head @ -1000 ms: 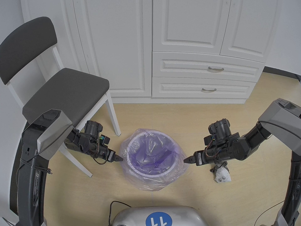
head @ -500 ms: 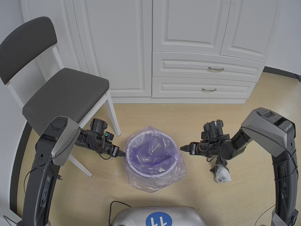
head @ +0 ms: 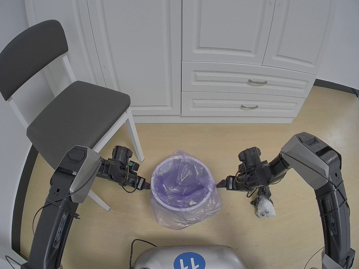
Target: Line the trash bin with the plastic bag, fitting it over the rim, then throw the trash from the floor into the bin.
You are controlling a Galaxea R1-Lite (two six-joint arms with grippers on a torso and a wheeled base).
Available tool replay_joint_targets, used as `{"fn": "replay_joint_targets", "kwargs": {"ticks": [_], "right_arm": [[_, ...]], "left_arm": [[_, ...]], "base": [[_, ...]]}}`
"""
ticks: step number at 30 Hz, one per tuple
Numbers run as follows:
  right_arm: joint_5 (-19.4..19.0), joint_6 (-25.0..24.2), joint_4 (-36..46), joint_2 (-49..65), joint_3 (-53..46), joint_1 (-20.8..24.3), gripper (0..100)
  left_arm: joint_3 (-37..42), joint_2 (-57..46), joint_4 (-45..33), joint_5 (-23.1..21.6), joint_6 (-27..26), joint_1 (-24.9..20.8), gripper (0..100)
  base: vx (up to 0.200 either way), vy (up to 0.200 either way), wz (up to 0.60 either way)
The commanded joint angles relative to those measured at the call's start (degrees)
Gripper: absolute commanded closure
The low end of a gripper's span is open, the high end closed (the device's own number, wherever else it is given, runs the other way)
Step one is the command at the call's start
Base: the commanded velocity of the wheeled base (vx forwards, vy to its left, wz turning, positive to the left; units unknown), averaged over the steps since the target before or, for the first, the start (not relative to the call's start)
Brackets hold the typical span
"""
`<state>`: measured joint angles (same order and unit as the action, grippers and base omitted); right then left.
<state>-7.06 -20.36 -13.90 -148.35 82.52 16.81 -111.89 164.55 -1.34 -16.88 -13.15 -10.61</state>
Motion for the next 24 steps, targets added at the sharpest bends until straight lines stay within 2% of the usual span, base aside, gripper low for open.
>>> {"fn": "replay_joint_targets", "kwargs": {"ticks": [1,9,12,18,23,24], "right_arm": [[-1.6,-0.7,8.3,-1.9,7.0,0.6,0],[-2.4,-1.8,20.8,-6.9,22.3,0.2,0],[-2.1,-2.0,22.5,-11.5,28.8,0.2,0],[-2.4,-0.6,28.8,-11.7,31.5,0.2,0],[-2.0,1.2,28.9,-14.6,32.1,0.6,0],[-2.0,1.2,28.8,-14.8,32.1,0.6,0]], "left_arm": [[-2.4,1.1,-0.3,0.1,0.1,0.0,0],[-2.0,-0.1,-0.4,0.2,0.1,-0.1,0],[-2.1,0.1,-0.4,0.2,0.3,-0.6,0],[-1.8,-0.3,-0.4,0.4,1.5,-1.3,0],[-1.4,0.3,-0.2,1.0,1.5,-1.8,0],[-1.4,0.8,-0.2,2.3,1.6,-2.1,0]], "base": [[0.0,0.0,0.0],[0.0,0.0,0.0],[0.0,0.0,0.0],[0.0,0.0,0.0],[0.0,0.0,0.0],[0.0,0.0,0.0]]}}
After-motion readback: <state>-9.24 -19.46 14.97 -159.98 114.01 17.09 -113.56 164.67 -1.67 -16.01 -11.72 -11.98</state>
